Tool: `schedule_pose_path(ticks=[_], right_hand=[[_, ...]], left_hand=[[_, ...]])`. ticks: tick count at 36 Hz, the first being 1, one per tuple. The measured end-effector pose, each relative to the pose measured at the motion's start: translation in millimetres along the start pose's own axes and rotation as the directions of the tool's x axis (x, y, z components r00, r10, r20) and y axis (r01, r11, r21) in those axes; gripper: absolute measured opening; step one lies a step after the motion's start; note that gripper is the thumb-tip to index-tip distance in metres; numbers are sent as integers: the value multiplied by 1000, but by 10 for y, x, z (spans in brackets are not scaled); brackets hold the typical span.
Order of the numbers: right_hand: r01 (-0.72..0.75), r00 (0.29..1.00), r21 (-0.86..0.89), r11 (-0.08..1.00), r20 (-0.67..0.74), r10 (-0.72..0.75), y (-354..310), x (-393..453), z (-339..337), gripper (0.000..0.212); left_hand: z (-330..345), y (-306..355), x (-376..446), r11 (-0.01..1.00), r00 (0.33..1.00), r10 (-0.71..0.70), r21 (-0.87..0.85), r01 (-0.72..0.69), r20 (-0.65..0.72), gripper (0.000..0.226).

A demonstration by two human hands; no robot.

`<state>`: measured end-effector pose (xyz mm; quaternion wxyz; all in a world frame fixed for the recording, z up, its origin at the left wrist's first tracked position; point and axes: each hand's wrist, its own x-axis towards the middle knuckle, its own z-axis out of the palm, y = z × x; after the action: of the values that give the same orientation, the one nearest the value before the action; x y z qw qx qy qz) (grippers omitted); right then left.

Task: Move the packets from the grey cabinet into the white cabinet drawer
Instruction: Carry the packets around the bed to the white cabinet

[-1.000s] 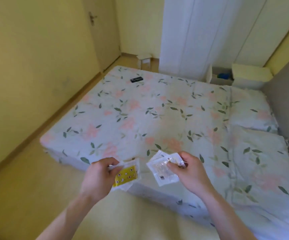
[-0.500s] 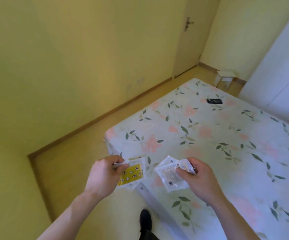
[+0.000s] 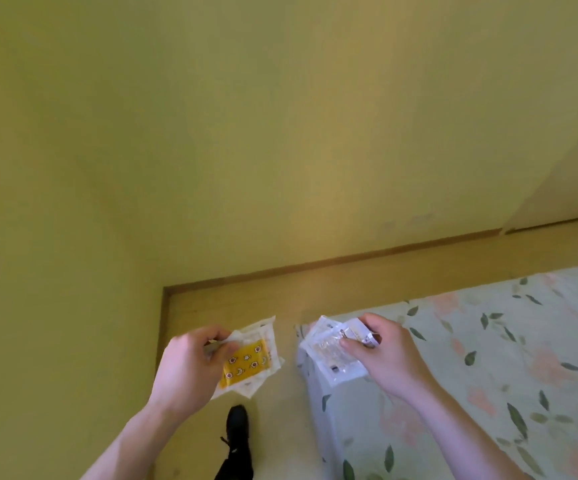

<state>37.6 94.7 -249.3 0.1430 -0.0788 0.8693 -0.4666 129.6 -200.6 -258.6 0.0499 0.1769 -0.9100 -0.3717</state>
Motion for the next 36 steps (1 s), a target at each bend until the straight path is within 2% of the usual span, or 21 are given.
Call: schedule_pose_path(ticks=[5,9,13,19,28,32,36], right_hand=[[-13,1000,-7,1000,23,14,-231,959,237,7],[-63,998,32,997,-10,63,-389,1587,350,7],[-133,988,65,989,-69,138,-518,2101,267,6],[-177,968,143,974,-152,199,-451,2874,-126,3],[-212,911,235,949,-304,279,-18,4088,-795,7],[-250,867,272,929,-365,340,105,4430,-1226,5],[-282,786,294,914,-476,395,251,4575,-1746,6]], left_hand=[[-99,-206,973,1000,1000,-16,-22,16,3,13],[-175,-192,1780,1000,996,6,-17,-5,89,15],[-168,-18,2625,997,986,41,60,-51,161,15],[62,549,3815,983,952,156,52,-176,262,17],[763,1443,5346,941,897,292,69,-332,333,12],[1122,1961,5941,904,843,369,58,-423,392,13],[1605,2537,6427,845,762,475,14,-535,440,17]])
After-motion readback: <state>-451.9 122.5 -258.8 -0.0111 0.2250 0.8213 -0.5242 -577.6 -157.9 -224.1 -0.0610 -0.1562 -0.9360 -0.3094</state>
